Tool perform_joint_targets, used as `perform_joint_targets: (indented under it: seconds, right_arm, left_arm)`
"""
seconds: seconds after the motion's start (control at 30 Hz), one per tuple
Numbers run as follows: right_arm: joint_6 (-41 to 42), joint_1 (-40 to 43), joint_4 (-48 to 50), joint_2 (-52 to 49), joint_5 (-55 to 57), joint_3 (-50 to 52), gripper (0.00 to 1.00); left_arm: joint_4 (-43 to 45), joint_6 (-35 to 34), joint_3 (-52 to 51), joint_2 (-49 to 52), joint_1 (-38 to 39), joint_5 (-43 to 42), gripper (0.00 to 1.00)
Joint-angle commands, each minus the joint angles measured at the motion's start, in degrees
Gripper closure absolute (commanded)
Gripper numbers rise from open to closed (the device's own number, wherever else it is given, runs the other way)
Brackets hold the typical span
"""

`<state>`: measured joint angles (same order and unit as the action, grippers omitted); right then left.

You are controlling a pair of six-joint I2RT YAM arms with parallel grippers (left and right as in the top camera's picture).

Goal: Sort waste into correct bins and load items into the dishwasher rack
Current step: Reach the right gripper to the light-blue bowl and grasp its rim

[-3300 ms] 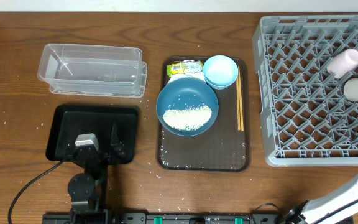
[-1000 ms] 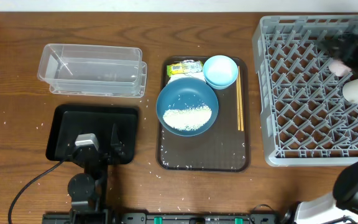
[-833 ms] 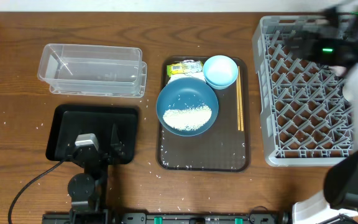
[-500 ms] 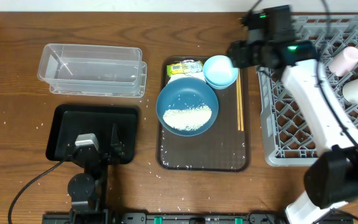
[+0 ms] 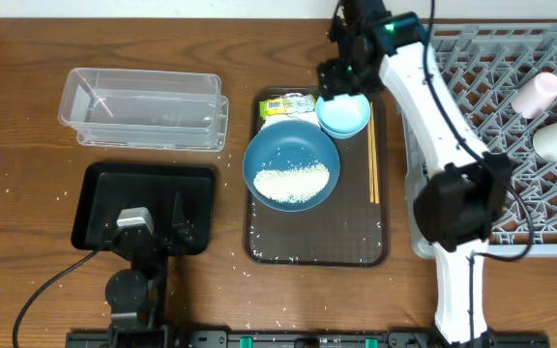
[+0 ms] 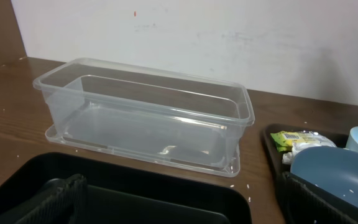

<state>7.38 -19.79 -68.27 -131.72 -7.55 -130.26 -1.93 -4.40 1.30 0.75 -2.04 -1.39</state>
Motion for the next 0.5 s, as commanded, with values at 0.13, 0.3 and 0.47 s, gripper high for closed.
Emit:
perform_joint_targets:
  seconds: [0.13,0.3,0.47]
  right_arm:
    - [1.8,-2.3,5.0,-1.5,-3.8,-1.9,0.05]
    - [9.9,-3.3,7.7,-2.2,3.3,-1.6,0.13]
    - [11.5,-4.6,9.1,-4.3,7.8,-1.6,0.2]
  left_arm:
    - [-2.1,0.7,-1.1,-0.1,0.0,0.5,0.02]
    - [-2.1,0.7,-1.1,-0.1,0.0,0.5,0.02]
    - [-2.1,0.7,-1.1,-0.1,0.0,0.5,0.02]
